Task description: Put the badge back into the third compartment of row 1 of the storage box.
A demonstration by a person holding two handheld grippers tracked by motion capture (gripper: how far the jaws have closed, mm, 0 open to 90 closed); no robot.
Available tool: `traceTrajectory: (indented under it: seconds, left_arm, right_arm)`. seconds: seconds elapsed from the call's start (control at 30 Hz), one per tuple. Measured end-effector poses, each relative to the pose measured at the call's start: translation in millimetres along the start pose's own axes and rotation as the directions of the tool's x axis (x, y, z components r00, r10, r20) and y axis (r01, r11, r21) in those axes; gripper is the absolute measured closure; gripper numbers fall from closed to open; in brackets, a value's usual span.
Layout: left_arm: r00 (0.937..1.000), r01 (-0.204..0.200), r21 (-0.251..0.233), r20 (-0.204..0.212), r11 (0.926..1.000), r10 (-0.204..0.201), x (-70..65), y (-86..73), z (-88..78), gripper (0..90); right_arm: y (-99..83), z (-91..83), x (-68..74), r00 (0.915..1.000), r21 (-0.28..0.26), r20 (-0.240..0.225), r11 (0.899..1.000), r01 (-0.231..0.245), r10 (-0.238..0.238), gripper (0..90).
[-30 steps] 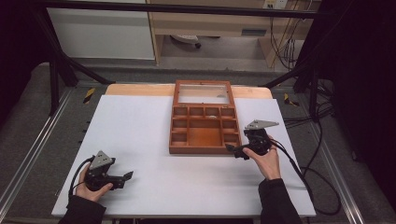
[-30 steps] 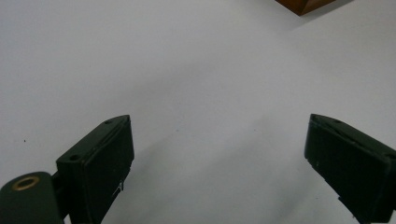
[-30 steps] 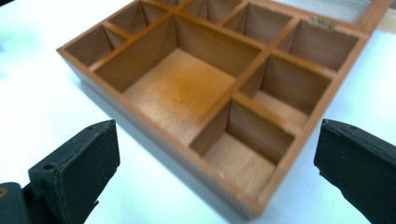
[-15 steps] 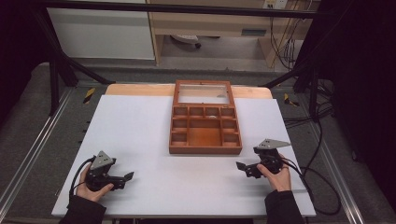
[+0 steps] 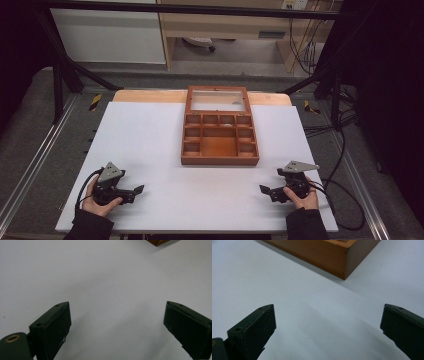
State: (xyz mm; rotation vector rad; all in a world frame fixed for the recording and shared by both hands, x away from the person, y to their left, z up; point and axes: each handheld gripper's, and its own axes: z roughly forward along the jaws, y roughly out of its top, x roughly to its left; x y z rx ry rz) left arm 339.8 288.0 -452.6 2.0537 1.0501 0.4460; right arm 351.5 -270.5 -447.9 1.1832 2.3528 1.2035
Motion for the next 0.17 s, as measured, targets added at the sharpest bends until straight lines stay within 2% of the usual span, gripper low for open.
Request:
traceTrajectory:
  seconds: [0.17]
  left_arm:
    - [1.0, -0.003, 0.001, 0.003, 1.0, 0.003, -0.6, 0.3, 0.3, 7.3]
  right_arm:
    - [-2.8, -1.5, 0.8, 1.0, 0.001, -0.009, 1.0, -0.001, 0.001, 0.9]
